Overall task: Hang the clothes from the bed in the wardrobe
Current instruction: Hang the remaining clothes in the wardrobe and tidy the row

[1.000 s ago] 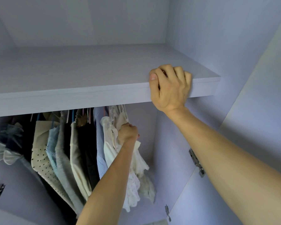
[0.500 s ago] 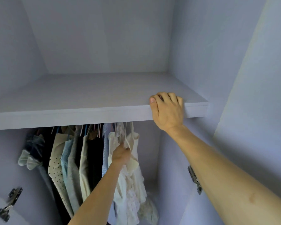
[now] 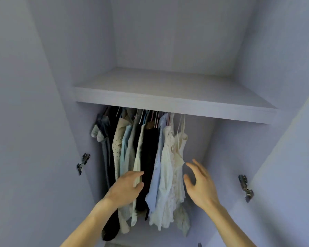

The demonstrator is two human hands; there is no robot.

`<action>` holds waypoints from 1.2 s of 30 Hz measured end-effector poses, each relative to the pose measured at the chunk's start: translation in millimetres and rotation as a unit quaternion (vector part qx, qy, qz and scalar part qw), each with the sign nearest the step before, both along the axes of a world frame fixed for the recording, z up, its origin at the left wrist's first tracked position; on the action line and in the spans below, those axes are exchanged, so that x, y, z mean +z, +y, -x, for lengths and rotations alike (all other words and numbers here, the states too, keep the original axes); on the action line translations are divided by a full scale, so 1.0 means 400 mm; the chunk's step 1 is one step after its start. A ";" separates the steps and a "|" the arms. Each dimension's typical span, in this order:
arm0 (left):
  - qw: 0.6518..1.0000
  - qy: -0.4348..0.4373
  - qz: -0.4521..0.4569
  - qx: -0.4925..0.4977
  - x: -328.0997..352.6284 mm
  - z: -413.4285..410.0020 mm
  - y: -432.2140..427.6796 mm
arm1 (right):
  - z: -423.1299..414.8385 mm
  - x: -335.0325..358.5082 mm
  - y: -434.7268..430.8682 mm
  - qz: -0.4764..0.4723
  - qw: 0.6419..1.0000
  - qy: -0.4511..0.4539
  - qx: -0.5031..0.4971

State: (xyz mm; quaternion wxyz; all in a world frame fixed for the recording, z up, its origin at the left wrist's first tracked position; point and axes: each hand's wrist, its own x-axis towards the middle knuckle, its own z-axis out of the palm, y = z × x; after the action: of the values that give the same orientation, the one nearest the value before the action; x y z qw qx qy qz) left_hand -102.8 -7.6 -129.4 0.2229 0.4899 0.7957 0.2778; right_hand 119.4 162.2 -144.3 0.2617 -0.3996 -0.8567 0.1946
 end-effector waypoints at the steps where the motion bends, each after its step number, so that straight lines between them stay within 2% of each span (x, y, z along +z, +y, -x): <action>1: 1.000 0.013 0.014 0.018 -0.033 0.001 -0.058 | 0.002 -0.047 -0.057 0.027 0.999 -0.011 0.023; 5: 0.984 0.091 0.105 0.116 -0.172 -0.007 -0.319 | 0.059 -0.187 -0.275 0.044 0.986 -0.059 0.148; 9: 0.948 0.121 0.221 0.197 -0.270 -0.054 -0.592 | 0.130 -0.271 -0.476 0.037 0.952 -0.112 0.283; 12: 0.914 0.096 0.286 0.273 -0.324 -0.136 -0.790 | 0.154 -0.305 -0.619 0.041 0.910 -0.153 0.383; 16: 0.847 0.017 0.341 0.408 -0.369 -0.310 -1.019 | 0.165 -0.322 -0.777 0.065 0.823 -0.212 0.523; 21: 0.723 -0.086 0.361 0.582 -0.385 -0.617 -1.196 | 0.168 -0.328 -0.939 -0.003 0.672 -0.296 0.679; 25: 0.609 -0.160 0.357 0.690 -0.399 -0.932 -1.259 | 0.125 -0.347 -1.085 -0.084 0.543 -0.302 0.779; 30: 0.454 -0.248 0.326 0.791 -0.388 -1.300 -1.209 | -0.011 -0.351 -1.260 -0.180 0.367 -0.280 0.869; 36: 0.259 -0.304 0.247 0.883 -0.380 -1.668 -1.059 | -0.293 -0.296 -1.429 -0.228 0.183 -0.226 0.929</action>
State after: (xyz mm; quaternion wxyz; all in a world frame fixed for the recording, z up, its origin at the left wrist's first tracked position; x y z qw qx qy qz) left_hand 564.4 -431.4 -281.2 0.1750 -0.7152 0.6396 0.2211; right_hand 236.7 -409.2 -262.7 -0.2354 0.7389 -0.6313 -0.0072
